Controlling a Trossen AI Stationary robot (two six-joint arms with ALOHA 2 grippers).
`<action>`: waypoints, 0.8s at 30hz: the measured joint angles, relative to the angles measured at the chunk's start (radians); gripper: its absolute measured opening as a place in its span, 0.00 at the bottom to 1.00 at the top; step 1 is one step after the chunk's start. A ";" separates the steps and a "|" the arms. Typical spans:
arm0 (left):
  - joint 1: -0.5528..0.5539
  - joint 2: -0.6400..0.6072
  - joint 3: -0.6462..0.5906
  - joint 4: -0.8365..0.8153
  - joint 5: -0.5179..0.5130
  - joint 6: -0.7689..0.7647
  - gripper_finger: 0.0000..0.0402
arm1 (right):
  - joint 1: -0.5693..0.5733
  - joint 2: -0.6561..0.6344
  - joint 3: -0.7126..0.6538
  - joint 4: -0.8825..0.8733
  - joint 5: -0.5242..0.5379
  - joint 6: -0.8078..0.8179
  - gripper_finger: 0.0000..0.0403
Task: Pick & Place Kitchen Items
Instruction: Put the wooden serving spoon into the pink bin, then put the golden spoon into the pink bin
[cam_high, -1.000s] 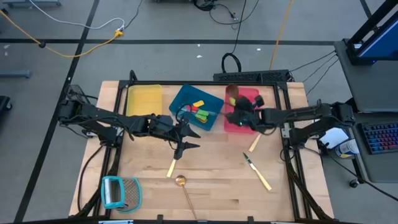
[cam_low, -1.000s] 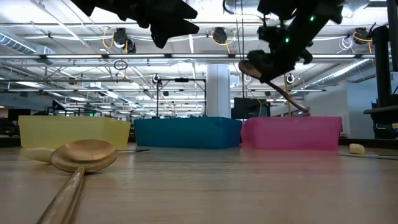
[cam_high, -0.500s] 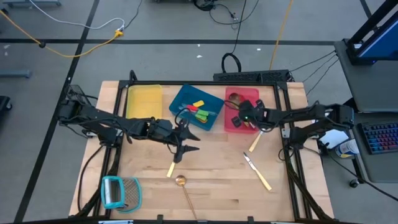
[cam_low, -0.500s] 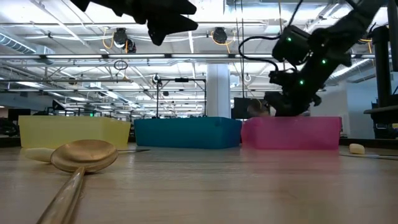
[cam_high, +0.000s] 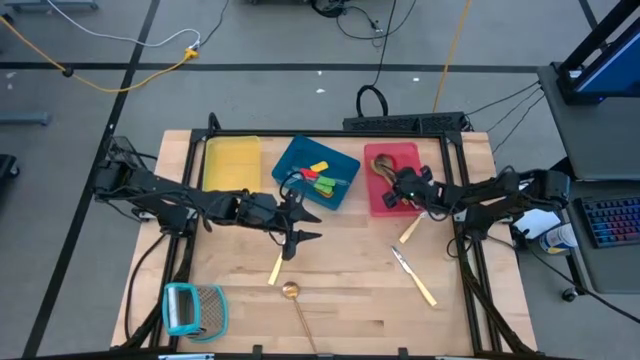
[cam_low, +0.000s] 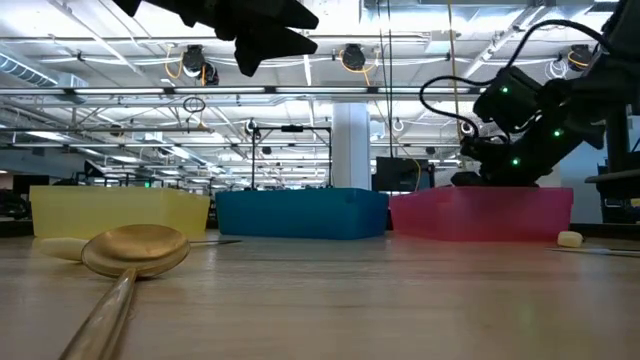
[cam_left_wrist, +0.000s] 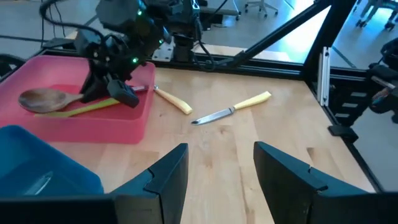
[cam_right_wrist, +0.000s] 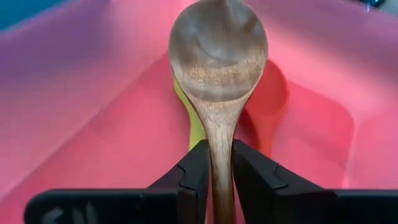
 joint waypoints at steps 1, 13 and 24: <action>0.000 0.000 0.000 0.000 0.000 -0.005 0.46 | 0.000 0.000 -0.013 0.040 0.000 -0.018 0.16; 0.000 0.000 0.000 -0.017 -0.001 -0.054 0.46 | 0.009 0.000 -0.057 0.332 0.000 -0.169 0.35; -0.045 0.000 0.000 -0.106 -0.002 -0.080 0.46 | 0.145 0.000 -0.057 0.824 -0.170 -0.351 0.35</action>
